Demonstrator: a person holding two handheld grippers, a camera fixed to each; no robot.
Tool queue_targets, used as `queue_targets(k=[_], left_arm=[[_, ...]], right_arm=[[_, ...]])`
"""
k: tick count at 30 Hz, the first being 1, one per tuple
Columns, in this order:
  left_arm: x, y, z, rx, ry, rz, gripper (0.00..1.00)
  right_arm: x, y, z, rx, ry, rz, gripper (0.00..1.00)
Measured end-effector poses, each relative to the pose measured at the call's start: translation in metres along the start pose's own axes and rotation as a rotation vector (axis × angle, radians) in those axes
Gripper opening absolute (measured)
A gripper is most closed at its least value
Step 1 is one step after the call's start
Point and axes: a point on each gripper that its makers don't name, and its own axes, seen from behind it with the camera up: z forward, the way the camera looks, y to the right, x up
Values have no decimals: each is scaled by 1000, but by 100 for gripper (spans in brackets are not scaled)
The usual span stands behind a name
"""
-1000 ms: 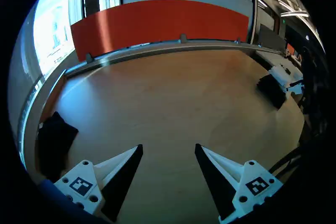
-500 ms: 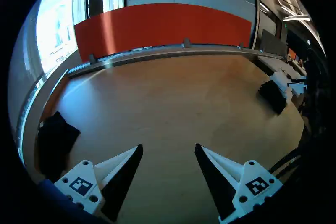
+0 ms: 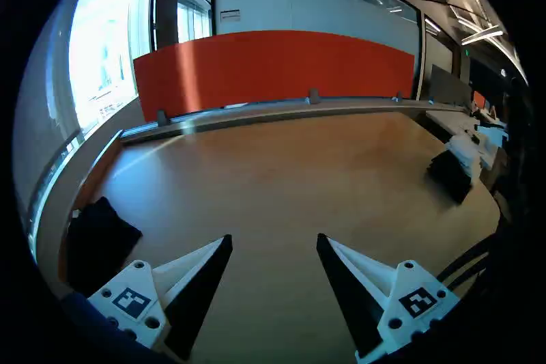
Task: Fold towel
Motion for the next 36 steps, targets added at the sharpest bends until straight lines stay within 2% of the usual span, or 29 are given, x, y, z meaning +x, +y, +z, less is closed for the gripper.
queue_targets(k=[5, 9, 15, 26, 36], left_arm=[[17, -13, 1, 39, 65, -17, 92], [35, -26, -1, 77, 134, -21, 92], [59, -41, -1, 112, 202, -27, 92], [89, -61, -6, 146, 308, -72, 92], [106, -73, -11, 155, 365, -63, 92]], right_arm=[[17, -11, -1, 0, 49, 13, 98], [33, -26, -5, 20, 90, 28, 98], [60, -53, -7, 41, 145, 35, 99], [102, -114, -10, 98, 218, 29, 100], [130, -163, -14, 122, 264, 33, 100]])
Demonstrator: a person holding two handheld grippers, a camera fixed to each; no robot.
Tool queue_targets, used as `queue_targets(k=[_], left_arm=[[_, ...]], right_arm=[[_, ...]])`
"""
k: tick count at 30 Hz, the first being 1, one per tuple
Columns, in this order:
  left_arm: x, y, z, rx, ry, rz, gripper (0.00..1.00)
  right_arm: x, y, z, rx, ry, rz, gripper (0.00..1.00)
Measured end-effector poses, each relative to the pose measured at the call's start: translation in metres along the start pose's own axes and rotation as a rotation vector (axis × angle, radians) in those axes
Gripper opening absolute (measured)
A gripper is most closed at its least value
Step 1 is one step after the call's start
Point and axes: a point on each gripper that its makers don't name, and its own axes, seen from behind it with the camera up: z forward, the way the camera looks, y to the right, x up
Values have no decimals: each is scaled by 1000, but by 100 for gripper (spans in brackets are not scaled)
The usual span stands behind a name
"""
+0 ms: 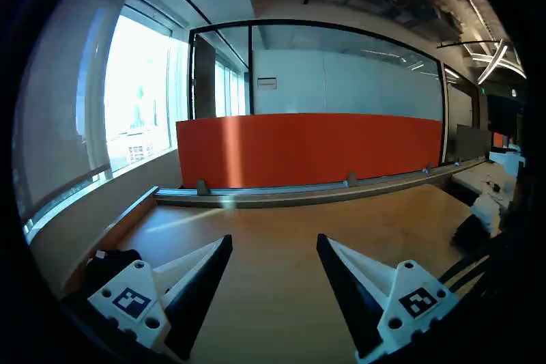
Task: Fold towel
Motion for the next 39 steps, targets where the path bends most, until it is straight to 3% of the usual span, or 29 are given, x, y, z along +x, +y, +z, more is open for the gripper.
queue_targets(k=[9, 19, 30, 39], left_arm=[[15, -16, 0, 28, 44, -13, 92], [23, -34, -2, 59, 70, -24, 92], [9, -33, 5, 29, 60, -21, 92], [-12, -37, 11, 28, 98, -48, 92]], right_arm=[[6, -36, 7, 6, 9, -4, 100], [12, -45, 11, -6, 21, 33, 100], [6, -53, 14, -24, 18, 57, 100], [0, -65, 13, -18, 24, 53, 100]])
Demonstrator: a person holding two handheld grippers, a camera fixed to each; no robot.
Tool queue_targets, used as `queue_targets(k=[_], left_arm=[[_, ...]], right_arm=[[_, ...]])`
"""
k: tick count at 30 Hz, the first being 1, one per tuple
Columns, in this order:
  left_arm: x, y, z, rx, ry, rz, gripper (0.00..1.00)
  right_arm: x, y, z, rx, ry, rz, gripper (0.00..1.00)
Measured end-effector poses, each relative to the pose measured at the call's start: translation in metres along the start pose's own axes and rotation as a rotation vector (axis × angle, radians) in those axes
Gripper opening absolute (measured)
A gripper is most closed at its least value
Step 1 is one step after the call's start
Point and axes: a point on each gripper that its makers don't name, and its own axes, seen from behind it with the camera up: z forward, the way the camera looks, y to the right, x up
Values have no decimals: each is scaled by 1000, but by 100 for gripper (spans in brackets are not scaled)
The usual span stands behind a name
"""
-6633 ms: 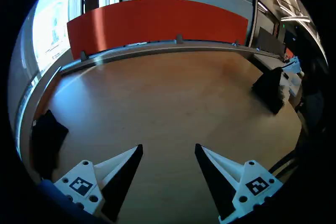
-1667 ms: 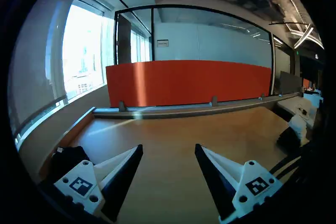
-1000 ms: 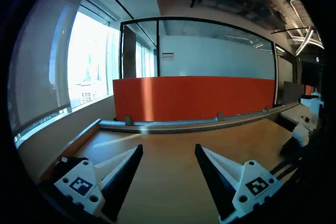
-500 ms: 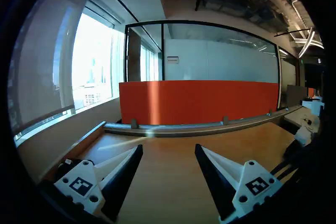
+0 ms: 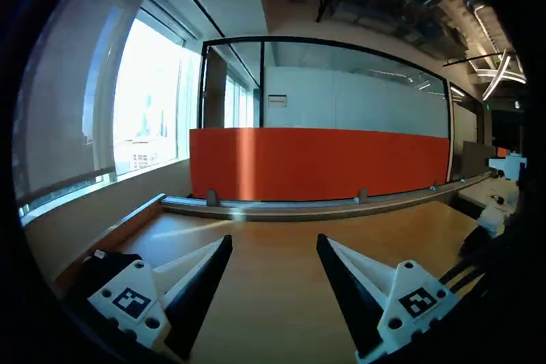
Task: Fold towel
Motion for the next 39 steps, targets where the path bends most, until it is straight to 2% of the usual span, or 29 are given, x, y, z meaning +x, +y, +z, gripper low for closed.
queue_targets(k=[6, 17, 29, 39], left_arm=[[-23, -6, 1, 6, 16, 10, 92], [-64, -12, -2, 20, 59, 10, 91], [-99, -24, -2, 21, 99, 23, 92], [-120, -37, -4, 34, 115, 3, 92]], right_arm=[[-13, 1, -4, -14, -6, 4, 100], [-40, 3, -6, -17, -8, 51, 100], [-64, -6, -5, -9, 8, 32, 100], [-76, -14, -5, -1, 16, 28, 100]])
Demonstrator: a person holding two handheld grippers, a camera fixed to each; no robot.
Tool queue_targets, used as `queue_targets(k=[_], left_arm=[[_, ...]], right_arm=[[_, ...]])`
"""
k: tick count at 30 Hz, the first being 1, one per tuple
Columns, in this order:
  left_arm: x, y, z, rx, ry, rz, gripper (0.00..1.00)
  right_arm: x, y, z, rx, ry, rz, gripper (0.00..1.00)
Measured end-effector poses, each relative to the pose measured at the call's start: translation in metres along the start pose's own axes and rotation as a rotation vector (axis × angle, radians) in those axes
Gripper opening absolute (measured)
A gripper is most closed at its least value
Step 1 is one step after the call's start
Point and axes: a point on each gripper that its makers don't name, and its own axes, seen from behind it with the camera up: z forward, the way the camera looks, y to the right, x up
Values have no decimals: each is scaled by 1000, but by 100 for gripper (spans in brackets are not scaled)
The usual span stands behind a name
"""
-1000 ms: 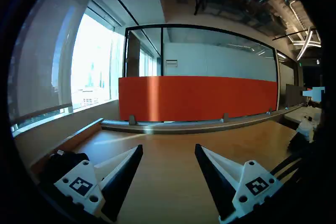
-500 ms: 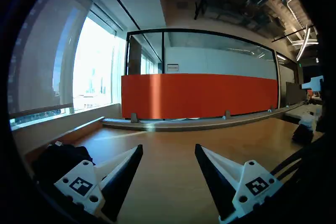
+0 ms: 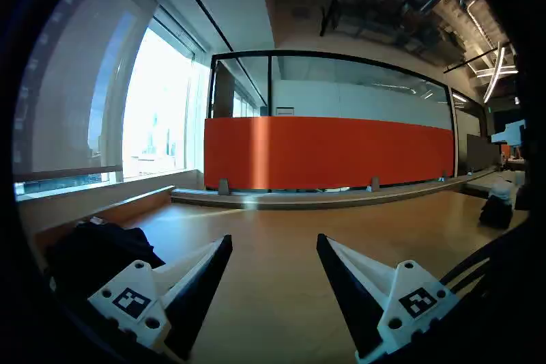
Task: Fold towel
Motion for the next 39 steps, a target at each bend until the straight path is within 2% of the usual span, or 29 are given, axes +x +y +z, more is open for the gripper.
queue_targets(k=[8, 15, 21, 30, 39], left_arm=[[-9, -3, 0, 9, 3, -5, 92], [-12, -2, 1, 14, -1, 11, 92], [-12, -2, 1, 18, -2, 12, 92], [-13, -1, 1, 18, -2, 14, 92], [-14, -1, 2, 18, -2, 14, 93]], right_arm=[[-2, -4, -2, 6, 3, -3, 100], [0, -6, -2, 12, 5, -8, 100], [4, -4, 2, 10, 29, -5, 100], [10, 13, 7, -15, 70, -37, 100], [-15, 37, 7, -50, 75, -63, 100]])
